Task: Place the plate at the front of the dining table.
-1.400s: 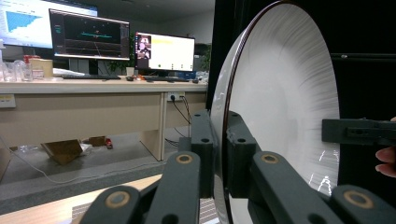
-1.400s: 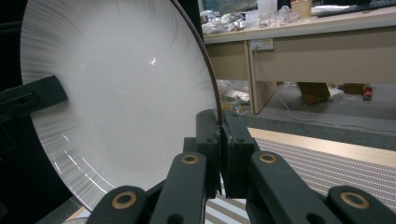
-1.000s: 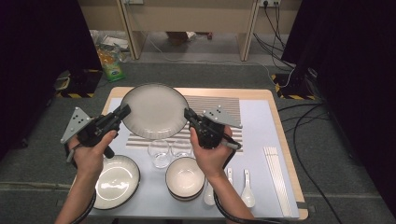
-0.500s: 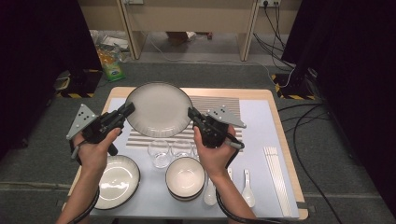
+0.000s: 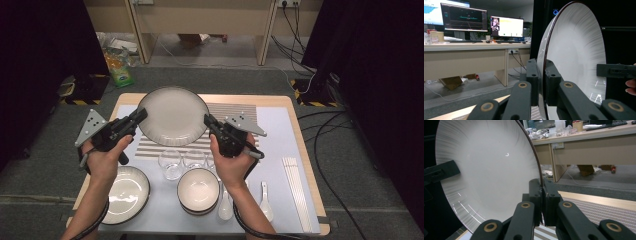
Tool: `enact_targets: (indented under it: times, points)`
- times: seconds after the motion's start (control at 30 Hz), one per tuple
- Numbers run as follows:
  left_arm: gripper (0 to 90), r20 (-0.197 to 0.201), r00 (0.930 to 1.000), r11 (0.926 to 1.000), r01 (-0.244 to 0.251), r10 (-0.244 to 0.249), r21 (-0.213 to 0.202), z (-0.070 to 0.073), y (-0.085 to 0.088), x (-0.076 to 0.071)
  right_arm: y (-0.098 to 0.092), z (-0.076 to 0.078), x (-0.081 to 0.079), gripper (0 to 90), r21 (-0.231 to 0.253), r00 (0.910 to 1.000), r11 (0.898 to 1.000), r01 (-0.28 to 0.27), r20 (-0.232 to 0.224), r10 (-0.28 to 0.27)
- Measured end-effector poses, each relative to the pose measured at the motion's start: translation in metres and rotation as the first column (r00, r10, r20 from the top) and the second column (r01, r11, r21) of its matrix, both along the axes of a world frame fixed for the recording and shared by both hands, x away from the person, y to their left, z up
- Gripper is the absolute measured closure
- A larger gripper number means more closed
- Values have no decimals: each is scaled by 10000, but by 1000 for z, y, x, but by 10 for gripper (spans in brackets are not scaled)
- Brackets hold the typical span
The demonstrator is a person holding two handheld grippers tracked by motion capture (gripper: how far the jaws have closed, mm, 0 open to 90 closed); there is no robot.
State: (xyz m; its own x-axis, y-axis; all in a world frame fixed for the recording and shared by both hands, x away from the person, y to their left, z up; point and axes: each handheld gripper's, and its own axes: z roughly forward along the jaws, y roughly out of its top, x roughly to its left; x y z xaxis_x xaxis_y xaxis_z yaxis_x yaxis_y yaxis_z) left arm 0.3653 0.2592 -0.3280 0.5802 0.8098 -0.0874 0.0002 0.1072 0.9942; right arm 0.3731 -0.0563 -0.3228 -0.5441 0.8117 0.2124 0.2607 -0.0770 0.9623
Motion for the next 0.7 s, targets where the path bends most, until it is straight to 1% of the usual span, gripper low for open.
enact_targets:
  times: [0.1, 0.23, 0.3, 0.33, 0.37, 0.4, 0.43, 0.5, 0.57, 0.6, 0.7]
  points:
    - [843, -17, 10000, 10000, 26, -26, 1, 0, -1, 1, -1, 0, 0, 871, -26, 10000, 10000, 35, 6, -35]
    - [842, -42, 10000, 10000, 59, -58, 9, 1, -3, 3, -3, 0, 1, 871, 63, 10000, 10000, 66, -22, -66]
    - [843, -33, 10000, 10000, 75, -74, 53, 2, -5, 4, -4, 0, 2, 871, 43, 10000, 10000, 70, -6, -70]
    - [843, -36, 10000, 9999, 80, -79, 75, 2, -5, 5, -5, 0, 2, 871, 83, 9999, 9999, 87, -84, -86]
    - [843, -27, 10000, 9999, 86, -86, 91, 3, -6, 6, -6, 0, 2, 871, 37, 10000, 10000, 86, -21, -86]
    - [843, -30, 10000, 9999, 90, -90, 131, 4, -7, 6, -7, 0, 2, 871, 87, 9999, 9999, 103, -78, -103]
    - [843, -32, 10000, 9999, 95, -95, 139, 4, -8, 7, -7, 0, 3, 871, 112, 9999, 9999, 104, -22, -104]
    - [843, -18, 9999, 9998, 122, -122, 129, 4, -9, 8, -9, 0, 4, 871, 61, 9999, 9999, 123, 7, -123]
    - [843, -42, 9999, 9998, 150, -149, 113, 4, -10, 9, -10, 0, 4, 871, 137, 9998, 9998, 160, -75, -159]
    - [843, -46, 9999, 9998, 157, -156, 111, 4, -11, 9, -11, 0, 4, 871, 104, 9998, 9998, 176, -14, -175]
    - [843, -38, 9999, 9998, 168, -168, 112, 4, -12, 10, -12, 0, 4, 871, 118, 9998, 9997, 197, -97, -196]
